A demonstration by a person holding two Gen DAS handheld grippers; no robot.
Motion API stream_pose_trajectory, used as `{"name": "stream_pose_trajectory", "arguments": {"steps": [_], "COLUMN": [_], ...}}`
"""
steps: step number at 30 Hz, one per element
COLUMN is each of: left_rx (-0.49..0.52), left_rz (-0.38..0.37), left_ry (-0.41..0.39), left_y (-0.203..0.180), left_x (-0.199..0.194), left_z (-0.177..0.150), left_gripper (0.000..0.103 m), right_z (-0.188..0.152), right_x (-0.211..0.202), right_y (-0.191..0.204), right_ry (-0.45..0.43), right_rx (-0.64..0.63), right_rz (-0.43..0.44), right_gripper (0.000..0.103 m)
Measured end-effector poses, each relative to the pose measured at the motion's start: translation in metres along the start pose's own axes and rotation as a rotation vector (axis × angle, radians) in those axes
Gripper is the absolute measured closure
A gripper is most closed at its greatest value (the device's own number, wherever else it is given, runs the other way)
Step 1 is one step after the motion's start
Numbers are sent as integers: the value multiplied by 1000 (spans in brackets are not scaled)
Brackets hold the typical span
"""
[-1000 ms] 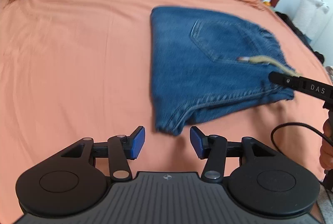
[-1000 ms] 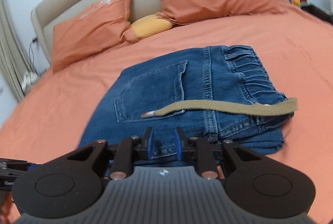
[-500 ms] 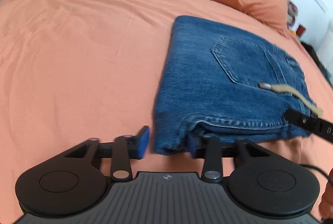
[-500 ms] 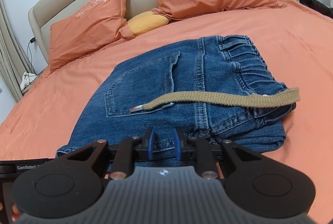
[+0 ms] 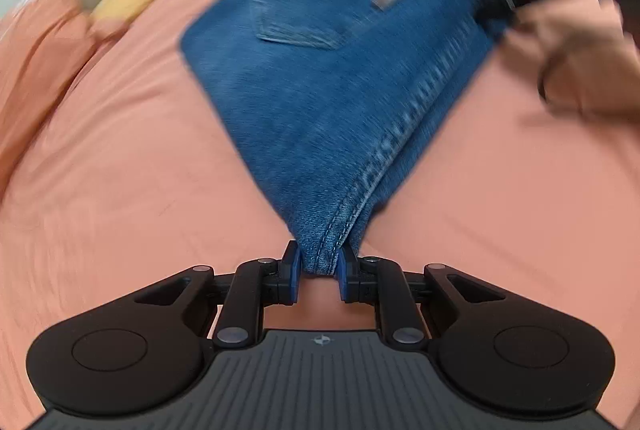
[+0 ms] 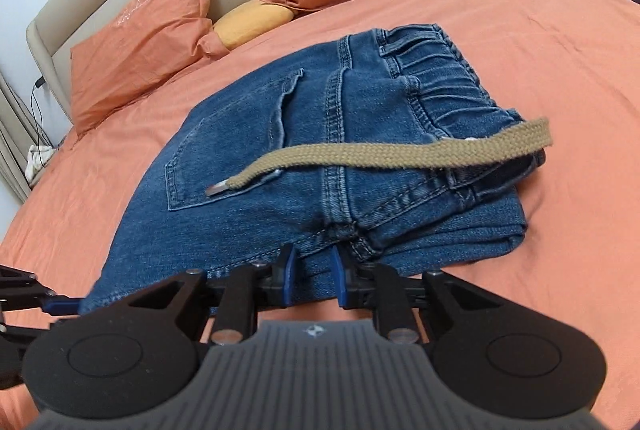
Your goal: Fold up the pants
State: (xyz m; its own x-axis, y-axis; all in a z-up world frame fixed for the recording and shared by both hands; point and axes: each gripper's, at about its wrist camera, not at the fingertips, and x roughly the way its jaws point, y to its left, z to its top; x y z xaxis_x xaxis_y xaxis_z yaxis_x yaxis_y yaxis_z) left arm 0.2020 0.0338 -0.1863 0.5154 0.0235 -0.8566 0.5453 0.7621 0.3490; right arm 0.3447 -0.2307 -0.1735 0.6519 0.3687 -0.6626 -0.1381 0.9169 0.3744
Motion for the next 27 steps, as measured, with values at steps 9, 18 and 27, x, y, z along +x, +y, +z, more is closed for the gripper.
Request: {"name": "stream_pose_trajectory", "arguments": {"steps": [9, 18, 27], "left_rx": [232, 52, -454], "left_rz": [34, -39, -188], "left_ry": [17, 59, -69], "left_y": [-21, 0, 64], "left_x": [-7, -38, -56], "left_z": [1, -23, -4], "left_gripper": [83, 73, 51], "right_z": [-3, -4, 3], "right_x": [1, -28, -56], "right_y": [0, -14, -74], "right_ry": [11, 4, -107], "right_rx": [-35, 52, 387], "right_rz": [-12, -33, 10], "right_gripper": [88, 67, 43]}}
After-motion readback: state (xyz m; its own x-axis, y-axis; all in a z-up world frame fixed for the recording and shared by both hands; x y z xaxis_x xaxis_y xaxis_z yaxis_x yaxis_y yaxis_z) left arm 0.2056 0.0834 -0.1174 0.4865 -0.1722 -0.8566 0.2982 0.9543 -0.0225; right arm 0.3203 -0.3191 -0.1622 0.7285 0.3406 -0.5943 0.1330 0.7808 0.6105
